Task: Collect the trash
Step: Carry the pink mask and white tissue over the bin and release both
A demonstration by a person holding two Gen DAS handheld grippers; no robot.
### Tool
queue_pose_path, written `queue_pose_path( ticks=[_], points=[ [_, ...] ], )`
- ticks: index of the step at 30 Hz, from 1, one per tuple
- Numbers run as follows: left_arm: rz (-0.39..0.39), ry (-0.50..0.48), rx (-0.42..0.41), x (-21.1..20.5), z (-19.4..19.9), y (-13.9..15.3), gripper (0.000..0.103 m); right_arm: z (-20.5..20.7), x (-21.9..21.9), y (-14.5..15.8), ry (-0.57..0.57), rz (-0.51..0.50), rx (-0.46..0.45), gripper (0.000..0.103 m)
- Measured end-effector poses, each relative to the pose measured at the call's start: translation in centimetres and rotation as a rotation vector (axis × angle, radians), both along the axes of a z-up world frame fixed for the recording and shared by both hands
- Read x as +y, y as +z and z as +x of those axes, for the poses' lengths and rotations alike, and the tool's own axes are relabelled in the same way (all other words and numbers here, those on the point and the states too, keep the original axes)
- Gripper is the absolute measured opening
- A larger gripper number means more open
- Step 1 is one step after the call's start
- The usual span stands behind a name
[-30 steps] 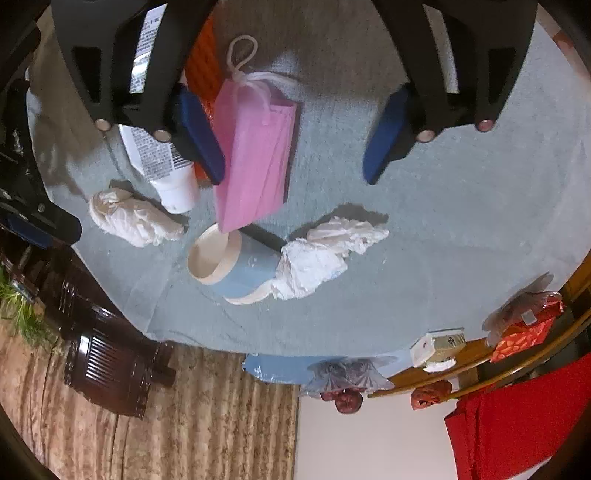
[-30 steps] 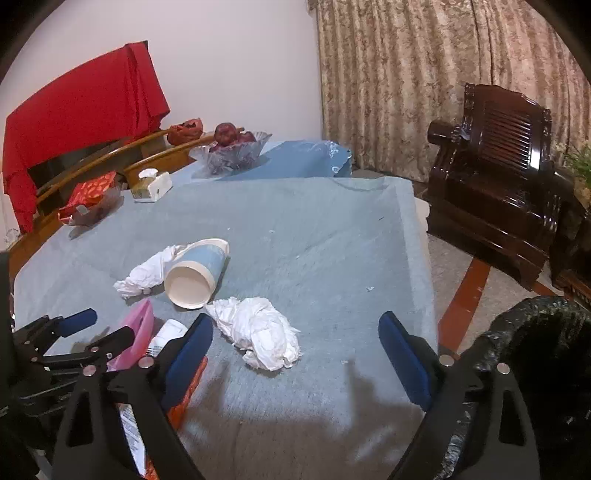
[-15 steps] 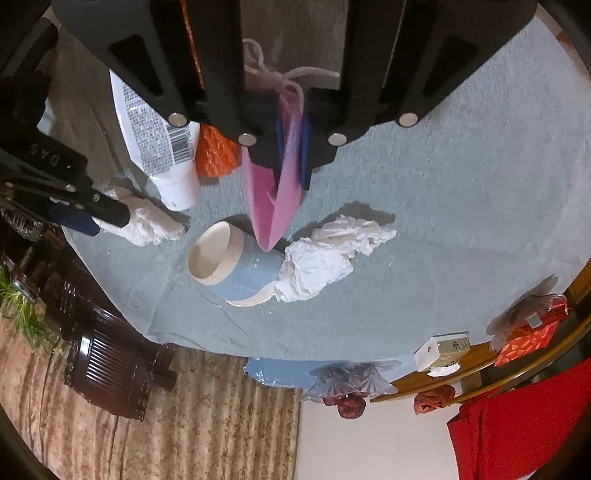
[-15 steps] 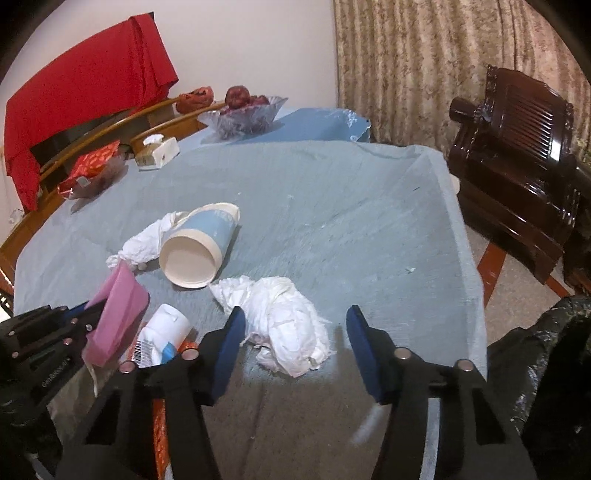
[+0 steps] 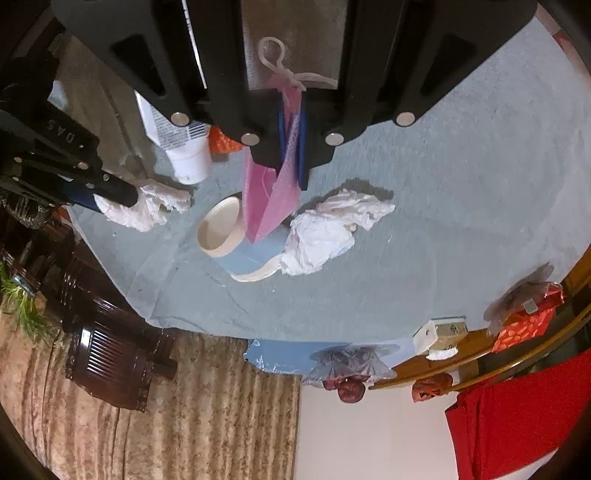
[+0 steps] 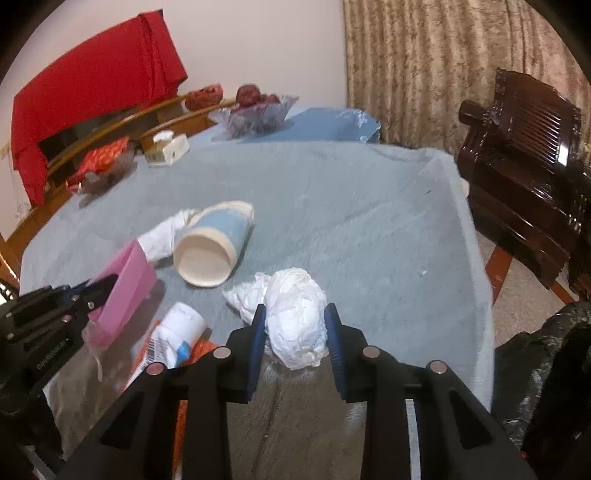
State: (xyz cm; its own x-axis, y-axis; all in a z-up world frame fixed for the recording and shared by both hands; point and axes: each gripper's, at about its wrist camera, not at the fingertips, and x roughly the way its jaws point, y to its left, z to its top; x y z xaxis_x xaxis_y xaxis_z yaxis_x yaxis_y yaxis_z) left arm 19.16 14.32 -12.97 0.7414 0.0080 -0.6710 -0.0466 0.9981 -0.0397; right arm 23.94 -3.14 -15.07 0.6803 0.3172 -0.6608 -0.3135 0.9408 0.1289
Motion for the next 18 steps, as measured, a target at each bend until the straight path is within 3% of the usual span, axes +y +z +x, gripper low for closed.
queue_pose_path(
  ticks=[18],
  points=[
    [-0.016,-0.068,-0.097,-3.9,-1.2,4.8,0.005,-3.0,-3.3,6.4,-0.048,0.064,-0.137,0.031]
  ],
)
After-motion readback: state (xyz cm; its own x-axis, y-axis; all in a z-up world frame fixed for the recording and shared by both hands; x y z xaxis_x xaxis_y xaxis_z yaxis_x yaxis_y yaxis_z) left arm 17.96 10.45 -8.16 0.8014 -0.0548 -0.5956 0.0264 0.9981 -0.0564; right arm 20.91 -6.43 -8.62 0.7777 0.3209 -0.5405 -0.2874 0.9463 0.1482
